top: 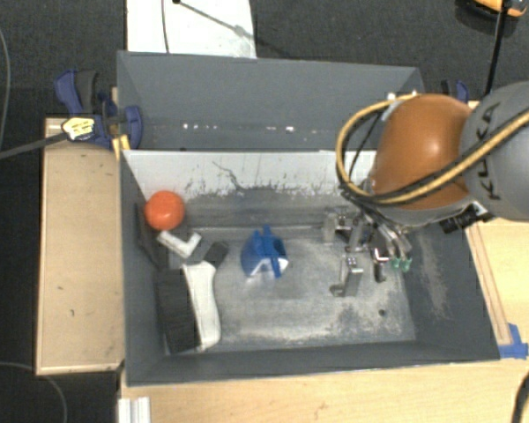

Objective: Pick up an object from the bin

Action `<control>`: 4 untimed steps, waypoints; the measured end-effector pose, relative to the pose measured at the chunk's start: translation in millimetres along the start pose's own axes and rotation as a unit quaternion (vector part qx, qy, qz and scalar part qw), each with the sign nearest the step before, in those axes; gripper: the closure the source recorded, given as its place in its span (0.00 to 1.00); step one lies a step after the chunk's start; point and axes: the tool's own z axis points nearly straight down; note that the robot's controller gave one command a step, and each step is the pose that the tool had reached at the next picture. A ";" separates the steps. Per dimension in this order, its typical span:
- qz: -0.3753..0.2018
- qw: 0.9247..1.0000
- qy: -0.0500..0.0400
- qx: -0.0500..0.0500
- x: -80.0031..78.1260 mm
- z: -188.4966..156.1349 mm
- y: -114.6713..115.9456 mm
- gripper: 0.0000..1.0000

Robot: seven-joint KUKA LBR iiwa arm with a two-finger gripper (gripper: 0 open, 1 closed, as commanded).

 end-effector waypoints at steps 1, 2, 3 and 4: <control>0.000 1.000 -0.004 0.000 -1.8 -4.4 0.0 0.00; -0.020 1.000 -0.007 0.001 -12.2 30.6 31.4 0.00; -0.093 0.996 -0.007 0.000 -26.3 69.4 68.6 0.00; -0.133 0.991 -0.012 0.002 -38.6 85.9 88.3 0.00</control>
Offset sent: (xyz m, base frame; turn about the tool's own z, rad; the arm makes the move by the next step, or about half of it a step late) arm 0.0169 0.0747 -0.0810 -0.1007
